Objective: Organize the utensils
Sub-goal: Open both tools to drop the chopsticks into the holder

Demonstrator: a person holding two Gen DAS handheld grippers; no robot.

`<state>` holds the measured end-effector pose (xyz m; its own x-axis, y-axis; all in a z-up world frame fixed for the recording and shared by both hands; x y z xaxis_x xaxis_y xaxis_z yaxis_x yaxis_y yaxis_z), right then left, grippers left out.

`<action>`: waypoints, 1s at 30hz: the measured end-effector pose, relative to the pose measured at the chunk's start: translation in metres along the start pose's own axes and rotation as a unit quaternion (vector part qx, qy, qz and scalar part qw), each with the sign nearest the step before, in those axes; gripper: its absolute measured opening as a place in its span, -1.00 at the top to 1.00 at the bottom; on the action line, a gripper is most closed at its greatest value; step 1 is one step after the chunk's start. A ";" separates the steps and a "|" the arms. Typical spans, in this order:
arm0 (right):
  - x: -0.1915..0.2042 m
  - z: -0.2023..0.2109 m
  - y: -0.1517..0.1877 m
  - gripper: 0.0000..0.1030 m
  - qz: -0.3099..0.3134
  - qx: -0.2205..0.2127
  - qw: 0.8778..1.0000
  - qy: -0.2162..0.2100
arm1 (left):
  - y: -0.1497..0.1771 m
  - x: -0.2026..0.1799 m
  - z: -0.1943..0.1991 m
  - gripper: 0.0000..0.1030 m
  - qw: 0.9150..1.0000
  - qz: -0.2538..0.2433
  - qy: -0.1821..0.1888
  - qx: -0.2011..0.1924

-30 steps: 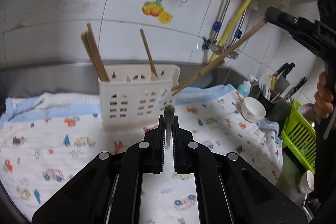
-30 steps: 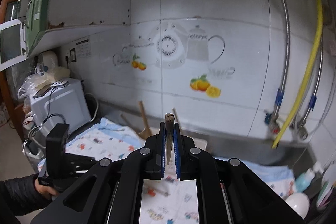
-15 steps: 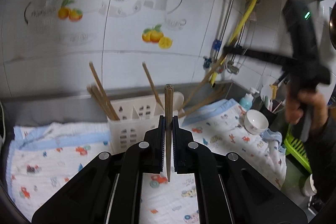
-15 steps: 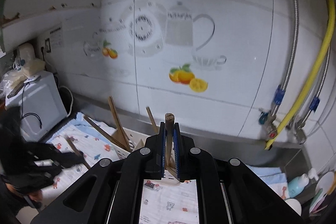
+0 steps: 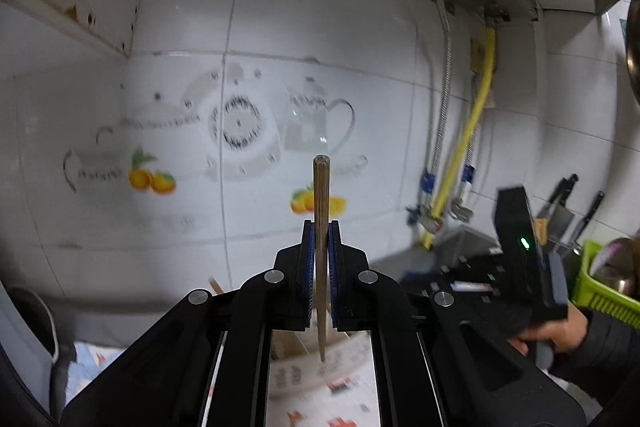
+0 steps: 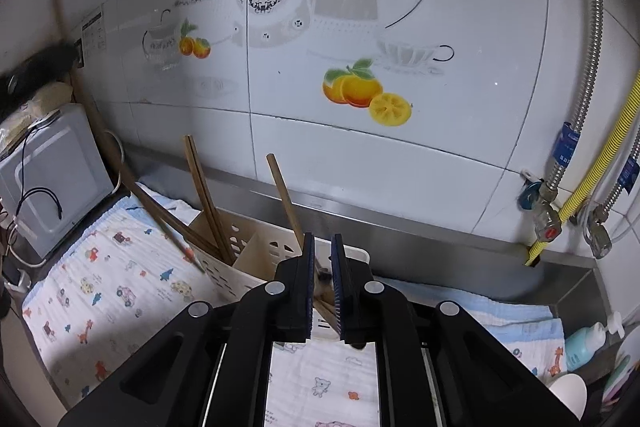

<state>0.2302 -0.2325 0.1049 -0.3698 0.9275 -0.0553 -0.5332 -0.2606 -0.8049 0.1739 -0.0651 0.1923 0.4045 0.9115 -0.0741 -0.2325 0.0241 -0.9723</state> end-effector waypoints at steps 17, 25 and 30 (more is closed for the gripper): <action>0.018 0.032 0.025 0.39 0.007 -0.033 0.999 -0.023 | 0.040 0.039 -0.057 0.90 0.998 0.028 -0.056 0.030; 0.031 0.033 0.055 0.24 -0.011 -0.020 0.999 -0.027 | 0.047 0.036 -0.048 0.78 0.998 0.035 -0.041 0.044; 0.040 0.034 0.075 -0.01 -0.019 -0.012 0.999 -0.023 | 0.048 0.029 -0.024 0.48 0.998 0.037 -0.029 0.040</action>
<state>0.1494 -0.2237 0.0621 -0.3853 0.9228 0.0028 -0.5295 -0.2186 -0.8197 0.1954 -0.0476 0.1383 0.3325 0.9340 -0.1307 -0.3303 -0.0145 -0.9438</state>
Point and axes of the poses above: each gripper's, at about its wrist camera, not at the fingertips, and z roughly against the way its jaws point, x to its left, y to its underside, the point moved 4 cm from there along -z, roughly the way its jaws point
